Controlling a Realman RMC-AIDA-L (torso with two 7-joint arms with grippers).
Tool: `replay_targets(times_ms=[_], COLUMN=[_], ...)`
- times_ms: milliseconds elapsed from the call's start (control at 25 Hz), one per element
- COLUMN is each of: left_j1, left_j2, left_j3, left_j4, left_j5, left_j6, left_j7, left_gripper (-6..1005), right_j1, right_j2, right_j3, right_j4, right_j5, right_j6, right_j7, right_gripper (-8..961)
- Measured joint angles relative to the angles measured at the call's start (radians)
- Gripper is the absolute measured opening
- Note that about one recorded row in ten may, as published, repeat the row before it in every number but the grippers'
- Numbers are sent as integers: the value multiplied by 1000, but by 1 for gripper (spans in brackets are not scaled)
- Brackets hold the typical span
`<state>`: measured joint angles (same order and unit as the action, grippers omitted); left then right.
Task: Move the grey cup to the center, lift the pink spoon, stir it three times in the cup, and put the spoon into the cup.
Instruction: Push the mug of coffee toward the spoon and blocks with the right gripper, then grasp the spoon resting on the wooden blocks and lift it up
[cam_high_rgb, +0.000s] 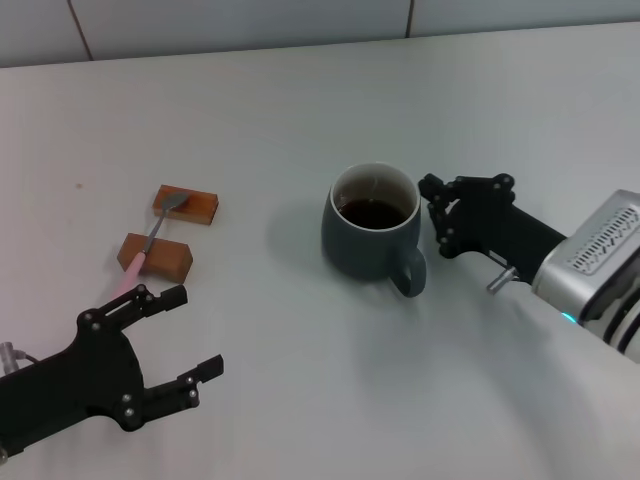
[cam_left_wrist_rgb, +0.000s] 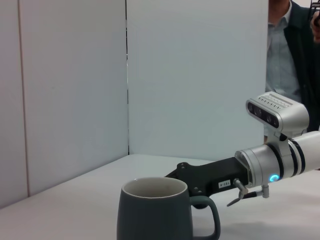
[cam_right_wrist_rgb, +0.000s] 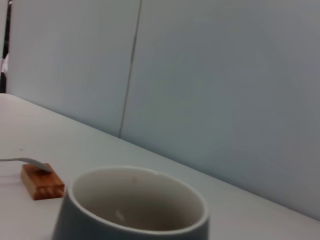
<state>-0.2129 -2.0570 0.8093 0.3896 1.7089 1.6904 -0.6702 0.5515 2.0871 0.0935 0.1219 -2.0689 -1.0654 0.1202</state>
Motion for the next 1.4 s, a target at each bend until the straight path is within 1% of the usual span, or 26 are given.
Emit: replay_targets(times_ms=[480, 840, 1000, 1160, 1280, 1320, 1360, 1400], left_j1=[-3, -3, -3, 0, 1, 2, 2, 3], left_j2=[0, 4, 5, 5, 3, 1, 1, 0], left_j3=[-1, -1, -1, -1, -5, -11, -11, -15], left_j4=[14, 14, 14, 14, 14, 14, 14, 14], left_j5=[-2, -2, -2, -1, -1, -1, -1, -2], left_j6=[8, 8, 9, 9, 9, 9, 9, 9], left_j7=[0, 0, 0, 0, 2, 5, 5, 6], left_gripper=[828, 828, 828, 829, 829, 829, 829, 829], right_j1=[48, 113, 122, 89, 14, -51, -51, -75], right_j2=[1, 3, 4, 3, -1, -4, -4, -5], right_j3=[5, 1, 6, 45, 119, 172, 172, 188], right_j4=[82, 162, 177, 171, 150, 125, 125, 109], right_j5=[-6, -9, -10, 1, 3, 3, 3, 3], right_j6=[66, 126, 134, 86, -44, -182, -182, -251], right_j7=[-6, -7, -7, 0, 4, 30, 30, 59], right_gripper=[26, 25, 26, 27, 26, 26, 25, 25])
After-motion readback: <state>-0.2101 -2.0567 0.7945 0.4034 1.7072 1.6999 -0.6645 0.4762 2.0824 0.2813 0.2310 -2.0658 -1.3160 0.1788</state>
